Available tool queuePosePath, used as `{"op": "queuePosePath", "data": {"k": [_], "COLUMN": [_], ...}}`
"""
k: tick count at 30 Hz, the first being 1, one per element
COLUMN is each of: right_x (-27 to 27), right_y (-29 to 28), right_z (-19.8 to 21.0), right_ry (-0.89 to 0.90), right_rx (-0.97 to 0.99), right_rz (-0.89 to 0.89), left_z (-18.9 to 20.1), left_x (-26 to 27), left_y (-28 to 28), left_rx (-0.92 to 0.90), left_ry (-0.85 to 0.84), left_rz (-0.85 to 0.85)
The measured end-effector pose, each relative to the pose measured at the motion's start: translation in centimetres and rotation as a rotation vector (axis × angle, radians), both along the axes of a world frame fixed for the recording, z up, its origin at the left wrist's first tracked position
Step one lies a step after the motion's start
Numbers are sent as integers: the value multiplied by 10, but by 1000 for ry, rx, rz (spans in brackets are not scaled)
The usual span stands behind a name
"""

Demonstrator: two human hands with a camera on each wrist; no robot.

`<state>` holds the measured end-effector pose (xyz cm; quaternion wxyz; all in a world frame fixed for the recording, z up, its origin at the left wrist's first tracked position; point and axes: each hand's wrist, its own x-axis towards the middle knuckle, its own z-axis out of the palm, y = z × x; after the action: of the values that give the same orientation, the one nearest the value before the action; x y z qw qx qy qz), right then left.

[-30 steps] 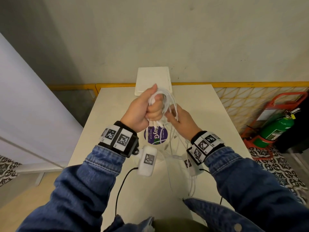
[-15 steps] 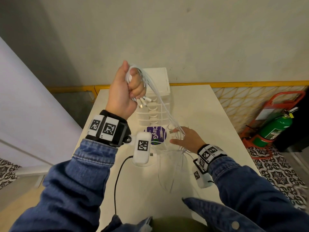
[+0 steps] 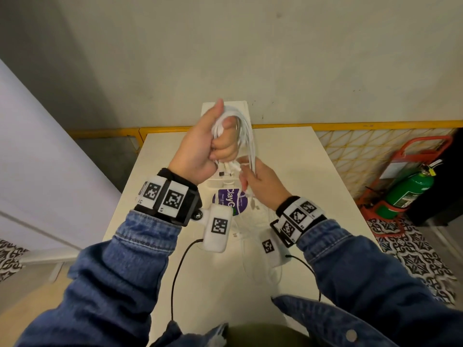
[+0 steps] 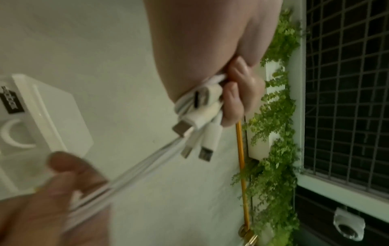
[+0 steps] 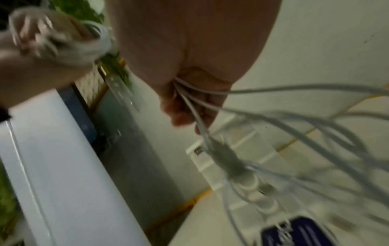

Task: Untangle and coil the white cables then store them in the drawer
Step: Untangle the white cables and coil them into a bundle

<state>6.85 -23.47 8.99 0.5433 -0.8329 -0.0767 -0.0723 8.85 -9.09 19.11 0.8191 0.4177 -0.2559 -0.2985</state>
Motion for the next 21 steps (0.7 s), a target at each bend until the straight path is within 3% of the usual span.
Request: {"op": "queuePosePath", "data": {"k": [5,8,11,15,17,19,21], "right_x": [-8,-6,-4,-7,-11,-15,-18], "right_y": [7,7,5,9,9,9,10], "right_z": [-28,-33,-38,-39,-35,-24,-11], "right_ry": [-140,-76,20,4,-35,-82,-143], "right_rx": [-123,-149,-151,-167,-153,-128,-126], "right_rz": [-73,-28,37,106,123,151,170], "left_z": [-5,-7,-5,-9,-15,-22,-32], "left_x": [13,19,24,28,29,27,25], "left_y": [5,8,7,5,5,5,5], "left_rx": [-350,-524,-537,-406,-253,90,529], "left_ry": [103,155,132,67,-25,-286,-588], "left_rz": [119,207,422,686,794,915,903]}}
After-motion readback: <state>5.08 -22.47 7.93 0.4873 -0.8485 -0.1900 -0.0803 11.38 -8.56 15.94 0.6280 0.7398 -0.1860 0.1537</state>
